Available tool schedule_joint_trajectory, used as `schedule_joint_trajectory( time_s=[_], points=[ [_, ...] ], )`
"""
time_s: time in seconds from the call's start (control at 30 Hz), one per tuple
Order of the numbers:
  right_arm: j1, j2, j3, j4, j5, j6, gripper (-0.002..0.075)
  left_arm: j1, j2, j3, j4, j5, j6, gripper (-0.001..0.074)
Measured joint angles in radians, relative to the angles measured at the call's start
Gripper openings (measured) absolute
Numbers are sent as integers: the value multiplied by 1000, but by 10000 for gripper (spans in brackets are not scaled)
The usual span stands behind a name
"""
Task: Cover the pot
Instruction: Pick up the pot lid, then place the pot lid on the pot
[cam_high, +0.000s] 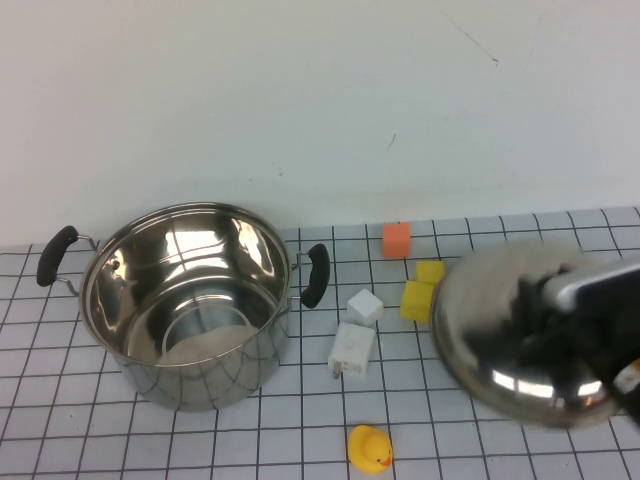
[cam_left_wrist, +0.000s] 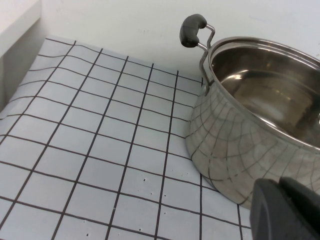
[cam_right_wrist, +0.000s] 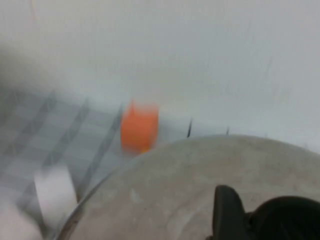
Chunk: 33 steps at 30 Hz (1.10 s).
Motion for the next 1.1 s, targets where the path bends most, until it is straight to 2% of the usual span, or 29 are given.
schedule_joint_trajectory(
  time_s=[0.13,0.2,0.3,0.37,0.57,0.7,0.97,1.1],
  points=[
    [0,-337,5,-16,245,-4,337,0,0,0,0,0,0,-3],
    [0,-490,-37,-77,473,38,337,0,0,0,0,0,0,-3],
    [39,-599,-160,-214,721,112,337,0,0,0,0,0,0,-2],
    [83,-606,-246,-294,800,142,337,0,0,0,0,0,0,-3],
    [229,-409,-526,-352,859,158,337,0,0,0,0,0,0,-3],
    [306,-169,-757,-368,900,158,337,0,0,0,0,0,0,-3],
    [386,238,-1205,-370,1069,151,337,0,0,0,0,0,0,-3],
    [400,383,-1362,-370,1112,144,337,0,0,0,0,0,-2,-3]
  ],
)
